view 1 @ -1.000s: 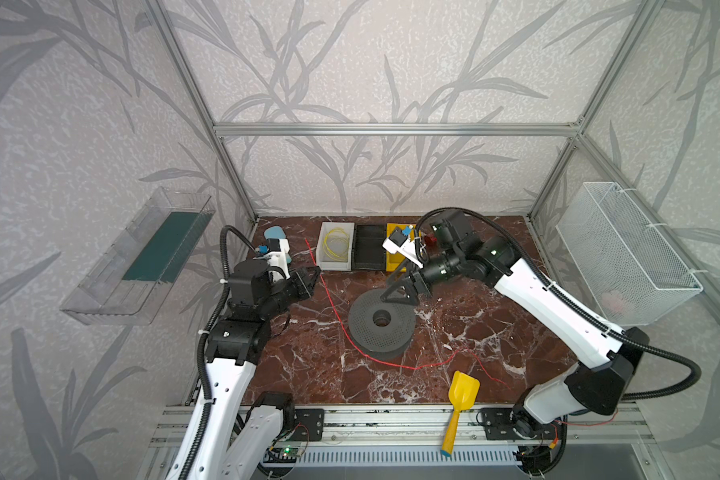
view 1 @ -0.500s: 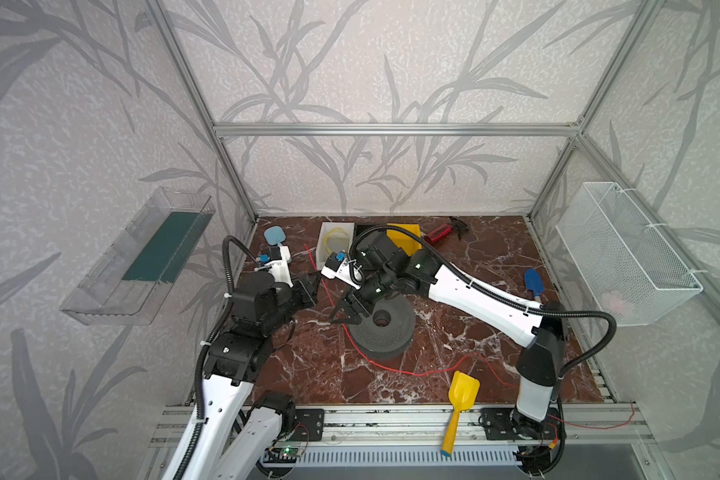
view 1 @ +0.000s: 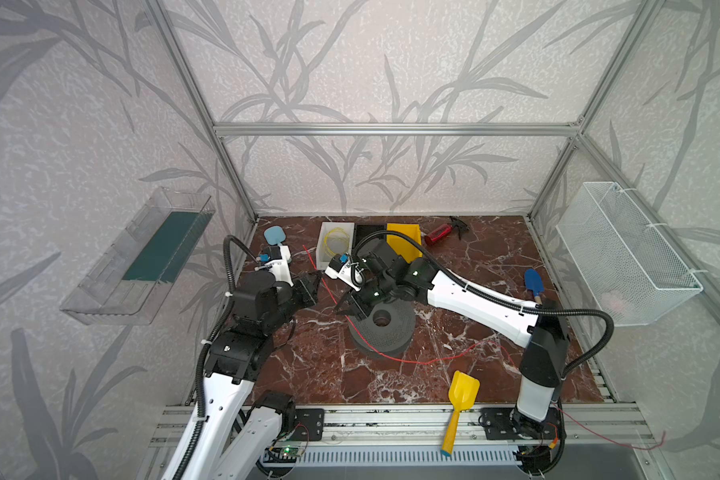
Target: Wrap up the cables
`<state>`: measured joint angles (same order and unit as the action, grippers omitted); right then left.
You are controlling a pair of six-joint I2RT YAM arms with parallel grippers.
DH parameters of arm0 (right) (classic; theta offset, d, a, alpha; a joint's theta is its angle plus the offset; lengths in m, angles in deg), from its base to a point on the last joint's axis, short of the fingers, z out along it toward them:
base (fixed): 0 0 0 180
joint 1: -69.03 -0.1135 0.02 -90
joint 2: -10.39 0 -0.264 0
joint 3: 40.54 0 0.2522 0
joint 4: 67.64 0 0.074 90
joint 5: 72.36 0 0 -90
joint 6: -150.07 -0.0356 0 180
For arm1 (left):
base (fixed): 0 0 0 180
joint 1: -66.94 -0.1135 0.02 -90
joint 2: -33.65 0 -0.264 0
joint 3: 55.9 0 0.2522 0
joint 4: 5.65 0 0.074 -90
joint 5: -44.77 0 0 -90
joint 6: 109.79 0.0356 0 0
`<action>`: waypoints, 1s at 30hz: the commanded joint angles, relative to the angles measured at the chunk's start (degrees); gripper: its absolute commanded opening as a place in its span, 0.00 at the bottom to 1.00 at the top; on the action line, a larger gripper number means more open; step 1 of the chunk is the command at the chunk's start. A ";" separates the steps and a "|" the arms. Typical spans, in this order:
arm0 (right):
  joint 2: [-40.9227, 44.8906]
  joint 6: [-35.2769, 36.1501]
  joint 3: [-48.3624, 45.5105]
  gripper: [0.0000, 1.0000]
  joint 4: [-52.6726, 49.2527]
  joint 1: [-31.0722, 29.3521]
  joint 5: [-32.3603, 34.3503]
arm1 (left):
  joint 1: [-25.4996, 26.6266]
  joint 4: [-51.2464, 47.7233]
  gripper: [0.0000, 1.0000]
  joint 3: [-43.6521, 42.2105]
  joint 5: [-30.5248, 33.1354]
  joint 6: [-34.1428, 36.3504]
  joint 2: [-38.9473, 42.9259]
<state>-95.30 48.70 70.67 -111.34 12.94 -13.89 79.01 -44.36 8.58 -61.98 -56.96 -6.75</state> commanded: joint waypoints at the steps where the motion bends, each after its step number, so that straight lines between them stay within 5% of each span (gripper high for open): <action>1: 3.13 -0.14 -0.53 0.00 2.15 -0.29 0.65 | 0.23 0.44 0.00 -0.09 0.19 -0.53 -0.71; 6: 4.82 -0.32 -3.03 0.00 2.30 -0.06 -0.77 | 0.06 -1.10 0.08 0.36 -0.16 -0.36 -3.19; 11: 5.41 -1.33 -7.50 0.00 0.30 3.62 -2.96 | -2.21 -7.19 0.63 4.22 1.21 1.55 -5.41; 13: 5.16 -2.23 -9.27 0.00 -0.64 6.36 -4.50 | -3.72 -11.63 0.73 6.33 4.64 1.97 -5.62; 20: 5.87 -3.91 -14.63 0.00 -0.05 11.62 -6.38 | -6.92 -15.60 0.78 5.52 2.82 1.79 -4.86; 26: 9.53 -2.73 -18.25 0.00 -0.23 11.62 -5.50 | -6.21 -6.07 0.71 -6.27 -19.81 -1.11 -9.58; 30: 11.02 -2.73 -20.01 0.00 0.75 11.62 -5.12 | -2.41 0.63 0.68 -13.48 -20.47 -2.85 -11.50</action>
<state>-86.91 45.29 51.02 -111.18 24.50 -18.45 74.75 -48.80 -2.11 -76.61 -57.96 -18.31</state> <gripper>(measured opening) 0.052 0.684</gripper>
